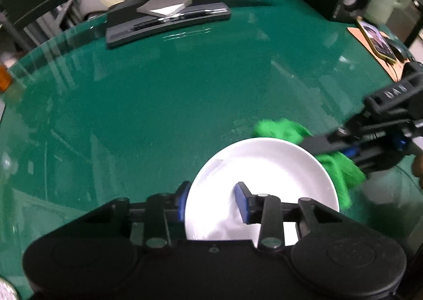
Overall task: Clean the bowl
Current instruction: 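Hold the white bowl with the left gripper while the right gripper rubs the green cloth along its rim, then hold the bowl with the left gripper while the right gripper presses the cloth on the rim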
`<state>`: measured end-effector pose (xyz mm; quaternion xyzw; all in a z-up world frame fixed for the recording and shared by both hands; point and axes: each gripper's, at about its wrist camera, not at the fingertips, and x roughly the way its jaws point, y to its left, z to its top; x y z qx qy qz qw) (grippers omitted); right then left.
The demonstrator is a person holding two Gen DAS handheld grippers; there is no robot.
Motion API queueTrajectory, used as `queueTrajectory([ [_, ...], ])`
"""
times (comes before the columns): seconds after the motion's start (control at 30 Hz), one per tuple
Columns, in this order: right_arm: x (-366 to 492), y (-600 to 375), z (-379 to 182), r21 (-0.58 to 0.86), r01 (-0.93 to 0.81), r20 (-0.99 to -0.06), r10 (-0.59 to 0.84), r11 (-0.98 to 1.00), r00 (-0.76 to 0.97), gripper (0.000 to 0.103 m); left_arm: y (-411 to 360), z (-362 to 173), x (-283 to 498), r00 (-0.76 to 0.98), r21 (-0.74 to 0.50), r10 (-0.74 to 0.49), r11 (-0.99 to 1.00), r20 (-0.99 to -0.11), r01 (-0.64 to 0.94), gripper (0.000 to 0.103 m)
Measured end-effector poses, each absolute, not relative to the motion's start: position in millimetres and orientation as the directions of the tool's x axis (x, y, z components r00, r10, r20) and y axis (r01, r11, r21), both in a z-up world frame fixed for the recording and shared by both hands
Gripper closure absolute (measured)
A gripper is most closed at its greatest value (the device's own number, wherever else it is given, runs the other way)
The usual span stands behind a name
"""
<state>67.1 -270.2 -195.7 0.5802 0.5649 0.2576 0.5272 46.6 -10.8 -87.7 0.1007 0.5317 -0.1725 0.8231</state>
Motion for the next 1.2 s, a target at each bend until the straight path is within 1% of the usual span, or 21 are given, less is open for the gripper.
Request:
queueTrajectory([
  [0.1, 60, -275, -202, 0.897, 0.418, -0.267, 0.931, 0.144, 0.251, 0.094, -14, -88, 49, 0.371, -0.012, -0.181, 0.911, -0.911, 0.413, 0.066],
  [0.2, 72, -266, -206, 0.895, 0.422, -0.279, 0.922, 0.147, 0.27, 0.092, -16, -89, 49, 0.371, -0.007, -0.178, 0.908, -0.911, 0.419, 0.066],
  [0.33, 102, -233, -207, 0.901, 0.403, -0.275, 0.928, 0.158, 0.252, 0.092, -17, -89, 48, 0.377, -0.002, -0.174, 0.91, -0.91, 0.414, 0.065],
  [0.47, 117, -213, -197, 0.919, 0.352, -0.266, 0.937, 0.176, 0.226, 0.092, -18, -90, 47, 0.382, 0.002, -0.169, 0.912, -0.909, 0.409, 0.064],
  [0.57, 108, -231, -192, 0.925, 0.341, -0.261, 0.934, 0.169, 0.244, 0.092, -18, -90, 46, 0.384, 0.003, -0.174, 0.908, -0.907, 0.418, 0.063],
  [0.7, 85, -264, -191, 0.909, 0.366, -0.299, 0.924, 0.2, 0.238, 0.092, -19, -90, 47, 0.389, 0.004, -0.178, 0.905, -0.904, 0.425, 0.06],
  [0.8, 77, -268, -192, 0.901, 0.387, -0.304, 0.921, 0.194, 0.245, 0.092, -21, -90, 48, 0.39, 0.008, -0.176, 0.904, -0.904, 0.427, 0.059],
  [0.9, 87, -258, -194, 0.903, 0.387, -0.3, 0.916, 0.184, 0.265, 0.092, -22, -90, 47, 0.393, 0.012, -0.171, 0.906, -0.904, 0.423, 0.058],
  [1.07, 117, -219, -188, 0.927, 0.331, -0.263, 0.936, 0.177, 0.233, 0.092, -23, -90, 46, 0.397, 0.018, -0.164, 0.908, -0.903, 0.418, 0.058],
  [1.2, 124, -209, -183, 0.937, 0.292, -0.259, 0.944, 0.194, 0.204, 0.092, -24, -90, 46, 0.399, 0.02, -0.163, 0.909, -0.902, 0.417, 0.057],
])
